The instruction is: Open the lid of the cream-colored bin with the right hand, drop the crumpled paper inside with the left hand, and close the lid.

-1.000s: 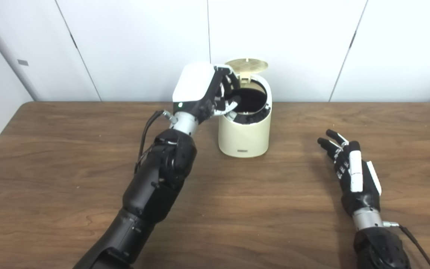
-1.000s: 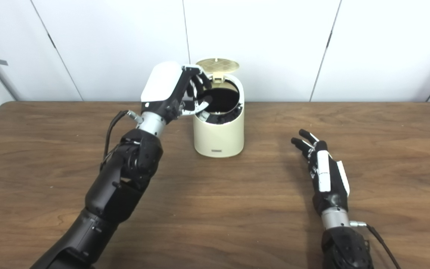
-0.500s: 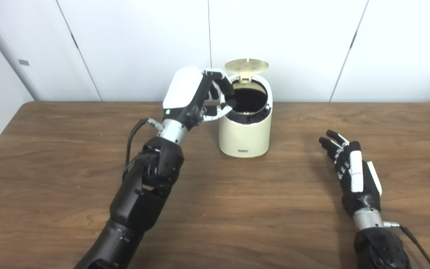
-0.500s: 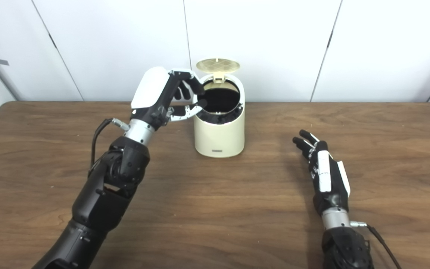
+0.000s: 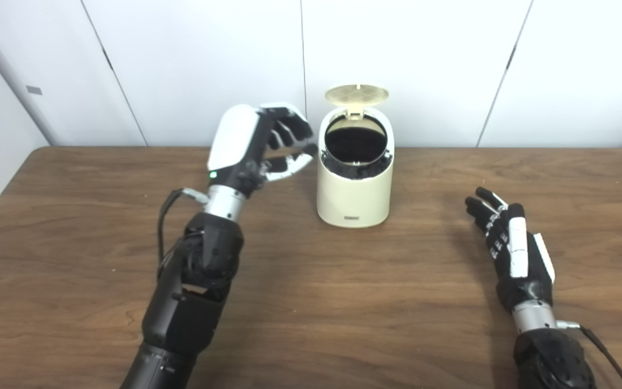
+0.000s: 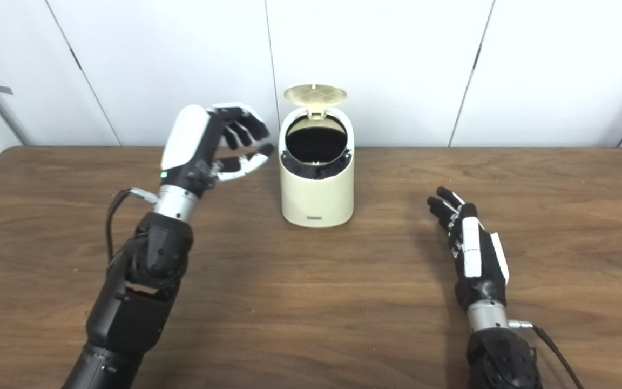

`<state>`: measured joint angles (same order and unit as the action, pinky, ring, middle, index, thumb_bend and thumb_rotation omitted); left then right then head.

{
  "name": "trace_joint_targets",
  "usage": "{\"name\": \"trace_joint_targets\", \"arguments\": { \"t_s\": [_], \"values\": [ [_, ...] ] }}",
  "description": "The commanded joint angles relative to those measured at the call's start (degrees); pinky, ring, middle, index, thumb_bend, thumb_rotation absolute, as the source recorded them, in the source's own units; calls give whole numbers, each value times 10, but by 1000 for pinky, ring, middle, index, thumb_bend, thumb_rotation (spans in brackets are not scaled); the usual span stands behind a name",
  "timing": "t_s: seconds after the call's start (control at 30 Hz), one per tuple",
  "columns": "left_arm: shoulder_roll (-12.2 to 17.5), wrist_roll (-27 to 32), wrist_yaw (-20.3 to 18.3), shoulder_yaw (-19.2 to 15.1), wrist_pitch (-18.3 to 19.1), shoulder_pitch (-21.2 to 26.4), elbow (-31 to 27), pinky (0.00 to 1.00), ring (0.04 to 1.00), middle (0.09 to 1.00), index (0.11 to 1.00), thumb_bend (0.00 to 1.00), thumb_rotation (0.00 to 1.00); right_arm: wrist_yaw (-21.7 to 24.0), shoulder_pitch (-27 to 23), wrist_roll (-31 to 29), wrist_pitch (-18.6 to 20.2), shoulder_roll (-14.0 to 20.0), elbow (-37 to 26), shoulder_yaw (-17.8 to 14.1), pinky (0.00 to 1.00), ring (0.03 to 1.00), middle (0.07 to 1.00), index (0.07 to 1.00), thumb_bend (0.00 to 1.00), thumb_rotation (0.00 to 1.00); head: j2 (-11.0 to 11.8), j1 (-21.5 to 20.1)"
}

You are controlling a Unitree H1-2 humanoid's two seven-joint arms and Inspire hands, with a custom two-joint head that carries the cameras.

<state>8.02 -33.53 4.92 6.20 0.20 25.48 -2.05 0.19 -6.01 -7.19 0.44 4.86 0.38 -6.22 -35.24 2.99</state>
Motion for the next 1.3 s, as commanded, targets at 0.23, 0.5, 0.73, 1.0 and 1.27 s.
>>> {"name": "trace_joint_targets", "arguments": {
  "t_s": [0.23,0.5,0.73,1.0,1.27],
  "values": [
    [-61,95,79,-73,-18,-32,-17,335,449,509,462,475,0,10,-10,-2,-34,11,13,-4,928,872,820,854,565,1000,-1,1],
    [-72,148,59,-102,47,-66,-43,342,433,512,486,477,0,8,-10,-9,-21,8,3,-6,922,863,809,855,562,1000,-10,2],
    [-38,240,-27,-98,78,-101,-61,598,655,712,630,488,248,9,-10,-15,-20,9,0,-8,927,867,820,855,559,1000,-17,2],
    [-23,329,-66,-118,58,-124,-43,888,930,956,942,505,778,8,-10,12,-30,18,0,2,894,852,808,859,530,1000,-22,1],
    [-22,375,-83,-126,33,-153,-41,1000,1000,1000,1000,528,996,10,-10,-1,-32,19,3,-6,913,866,826,865,523,1000,-22,1]
  ]
}}
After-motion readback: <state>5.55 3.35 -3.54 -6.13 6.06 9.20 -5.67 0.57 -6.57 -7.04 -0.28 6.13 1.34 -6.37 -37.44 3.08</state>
